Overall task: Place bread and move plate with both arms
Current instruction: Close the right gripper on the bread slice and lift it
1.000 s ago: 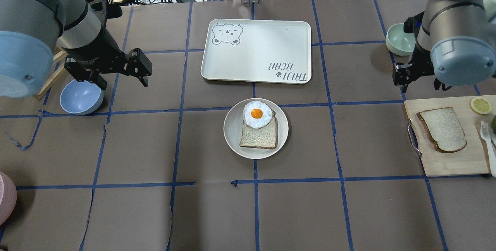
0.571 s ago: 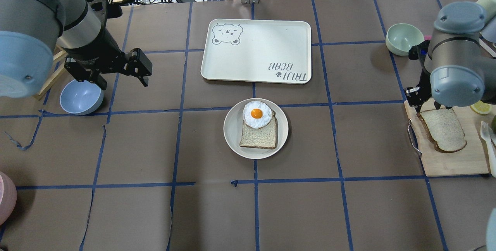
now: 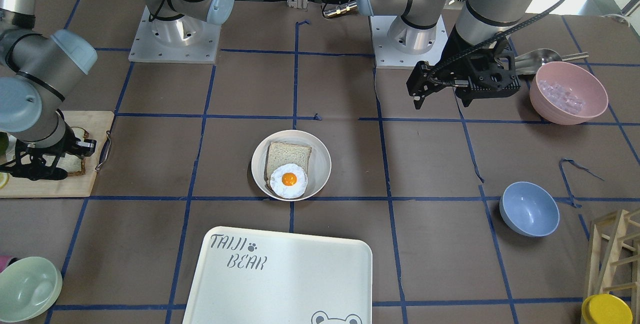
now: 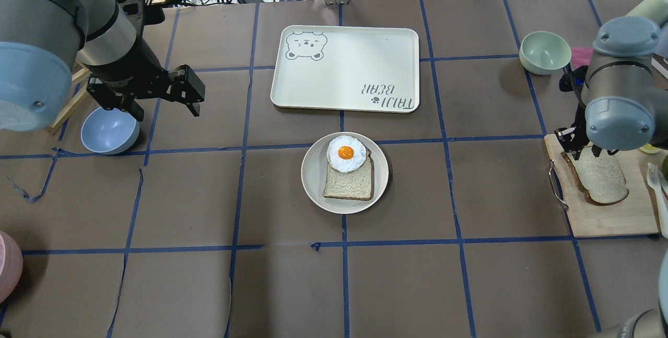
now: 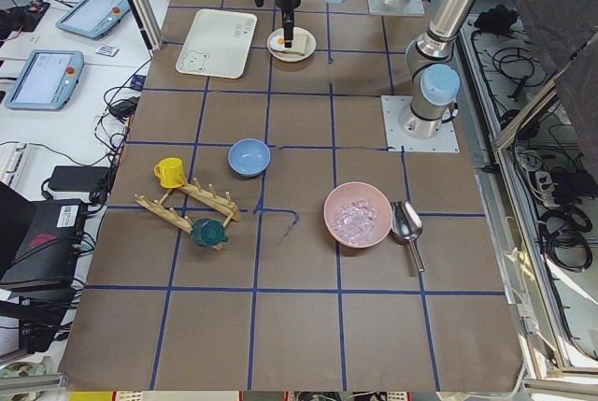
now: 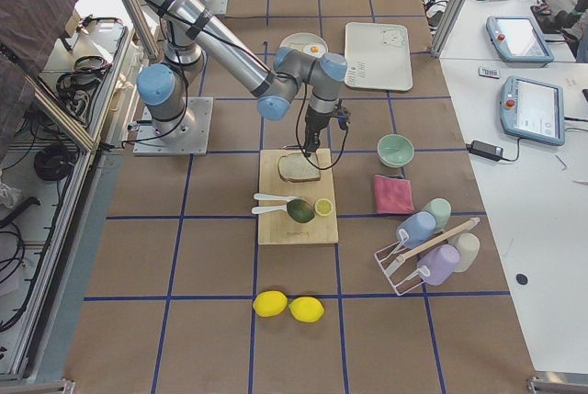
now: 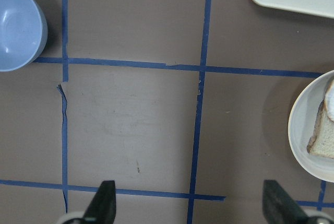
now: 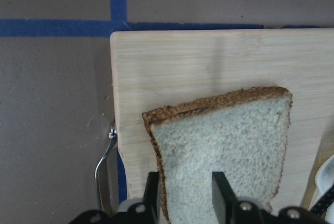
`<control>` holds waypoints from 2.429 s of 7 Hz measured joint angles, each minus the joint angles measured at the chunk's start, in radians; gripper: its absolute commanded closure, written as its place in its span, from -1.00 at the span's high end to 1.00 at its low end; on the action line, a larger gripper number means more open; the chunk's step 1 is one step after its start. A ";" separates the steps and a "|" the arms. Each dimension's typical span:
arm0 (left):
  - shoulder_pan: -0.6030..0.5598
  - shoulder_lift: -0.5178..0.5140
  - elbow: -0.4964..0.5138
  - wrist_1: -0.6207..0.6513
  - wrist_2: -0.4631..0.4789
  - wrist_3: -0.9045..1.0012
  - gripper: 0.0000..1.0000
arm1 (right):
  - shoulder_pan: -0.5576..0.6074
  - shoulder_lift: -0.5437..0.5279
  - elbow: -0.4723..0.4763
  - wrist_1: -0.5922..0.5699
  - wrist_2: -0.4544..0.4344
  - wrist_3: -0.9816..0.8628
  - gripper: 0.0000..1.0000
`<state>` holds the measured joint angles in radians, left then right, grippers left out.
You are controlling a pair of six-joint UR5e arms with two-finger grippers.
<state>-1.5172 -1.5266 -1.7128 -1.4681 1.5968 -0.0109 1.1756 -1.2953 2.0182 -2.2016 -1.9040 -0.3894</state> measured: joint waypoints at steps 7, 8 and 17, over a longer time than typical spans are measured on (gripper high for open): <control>0.000 -0.001 0.001 0.001 0.000 -0.001 1.00 | -0.001 0.002 0.042 -0.012 -0.007 -0.018 -0.79; 0.000 -0.001 0.001 0.001 0.000 -0.001 1.00 | -0.001 0.002 0.044 -0.012 -0.010 -0.018 -0.79; 0.000 -0.001 0.000 0.000 0.000 -0.001 1.00 | 0.015 -0.023 -0.005 -0.001 -0.011 -0.006 -1.00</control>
<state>-1.5173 -1.5273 -1.7132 -1.4680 1.5969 -0.0116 1.1910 -1.3183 2.0135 -2.2024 -1.9152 -0.3958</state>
